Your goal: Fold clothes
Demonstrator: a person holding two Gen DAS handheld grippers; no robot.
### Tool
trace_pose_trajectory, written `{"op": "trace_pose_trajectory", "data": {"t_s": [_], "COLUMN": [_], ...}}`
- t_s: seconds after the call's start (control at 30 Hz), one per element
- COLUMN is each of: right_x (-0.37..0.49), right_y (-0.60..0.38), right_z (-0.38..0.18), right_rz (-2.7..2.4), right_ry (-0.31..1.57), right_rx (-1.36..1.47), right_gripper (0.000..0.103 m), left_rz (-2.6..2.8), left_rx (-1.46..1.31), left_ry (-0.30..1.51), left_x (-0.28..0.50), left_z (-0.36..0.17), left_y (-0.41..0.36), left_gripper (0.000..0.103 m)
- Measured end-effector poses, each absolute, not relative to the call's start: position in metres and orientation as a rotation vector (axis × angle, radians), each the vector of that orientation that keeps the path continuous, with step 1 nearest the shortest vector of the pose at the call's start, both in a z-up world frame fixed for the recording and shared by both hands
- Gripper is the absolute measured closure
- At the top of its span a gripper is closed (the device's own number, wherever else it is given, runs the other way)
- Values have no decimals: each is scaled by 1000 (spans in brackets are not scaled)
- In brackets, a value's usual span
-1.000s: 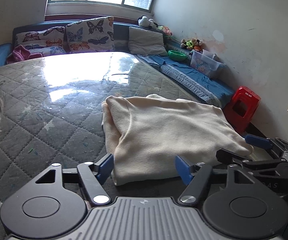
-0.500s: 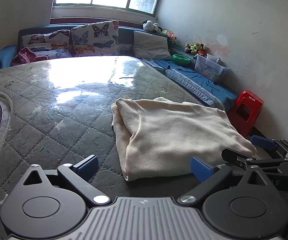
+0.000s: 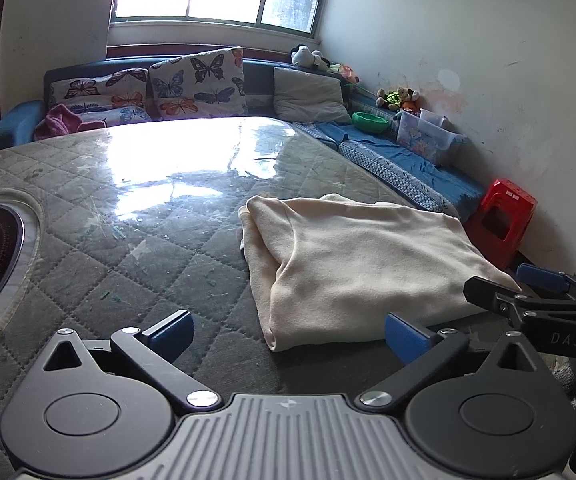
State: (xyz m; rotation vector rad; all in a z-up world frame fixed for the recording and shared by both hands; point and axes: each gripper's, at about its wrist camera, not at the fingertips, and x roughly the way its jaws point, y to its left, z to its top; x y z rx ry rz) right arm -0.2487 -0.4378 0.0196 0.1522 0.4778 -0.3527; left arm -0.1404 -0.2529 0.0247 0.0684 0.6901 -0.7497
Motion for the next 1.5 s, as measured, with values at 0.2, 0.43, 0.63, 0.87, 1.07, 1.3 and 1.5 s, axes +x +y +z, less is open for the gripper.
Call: {"op": "trace_pose_trajectory", "data": {"t_s": [0.2,0.43,0.63,0.87,1.07,1.3,1.5], "right_x": [-252,-257,-260,-265,-270,-273,-278], "right_y": [-435,-423,-415,-404,-398,-392,-389], "right_z": [19,19,19,20,19,17,18], "right_rz": [-341,-351,-353,-350,-351,-349,-349], "right_ry": [491,480,475,473,465,468,461], "right_rx": [163,142,133,116,109,111,114], "right_gripper": [0,0,0,0,0,0,0], "left_rz": [-738,-724,-746,-747,-737,-737,-742], "left_rx": [57,71,77,96,115,124,142], "left_ry": [675,640,674,682,688,691,689], "left_x": [-143,-153,-157,-165,-169,-176,-182], "left_z": [27,27,27,26,25,25,25], "left_y": [-247,-239,-238,-237,-236,-235,-236], "left_gripper": [0,0,0,0,0,0,0]}}
